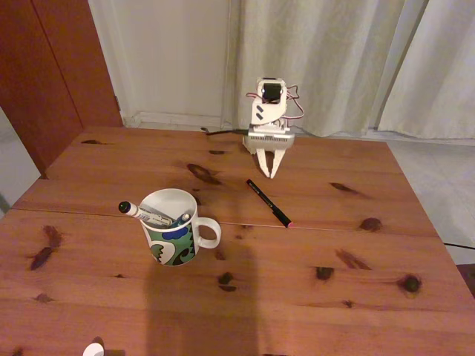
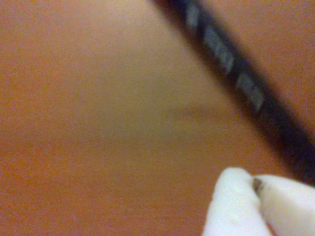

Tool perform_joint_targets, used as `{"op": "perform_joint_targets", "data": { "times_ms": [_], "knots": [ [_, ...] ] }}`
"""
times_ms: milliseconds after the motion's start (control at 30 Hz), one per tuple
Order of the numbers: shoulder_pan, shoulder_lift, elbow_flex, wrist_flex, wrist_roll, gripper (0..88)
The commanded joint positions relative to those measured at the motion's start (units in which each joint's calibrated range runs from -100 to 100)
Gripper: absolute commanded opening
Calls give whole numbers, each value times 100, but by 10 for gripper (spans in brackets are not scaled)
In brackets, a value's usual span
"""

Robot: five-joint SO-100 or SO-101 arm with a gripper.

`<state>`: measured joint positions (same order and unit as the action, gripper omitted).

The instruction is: Clean up the desk and place the pens and markers into the cup

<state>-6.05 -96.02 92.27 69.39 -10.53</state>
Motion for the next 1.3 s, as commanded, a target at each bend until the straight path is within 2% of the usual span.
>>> {"op": "perform_joint_targets", "data": {
  "times_ms": [0,733,1267],
  "knots": [
    [-42,355,-850,-148,36,8],
    [183,6511,-4989,-148,-11,8],
    [127,7727,-5133,-148,-11,8]
  ]
}}
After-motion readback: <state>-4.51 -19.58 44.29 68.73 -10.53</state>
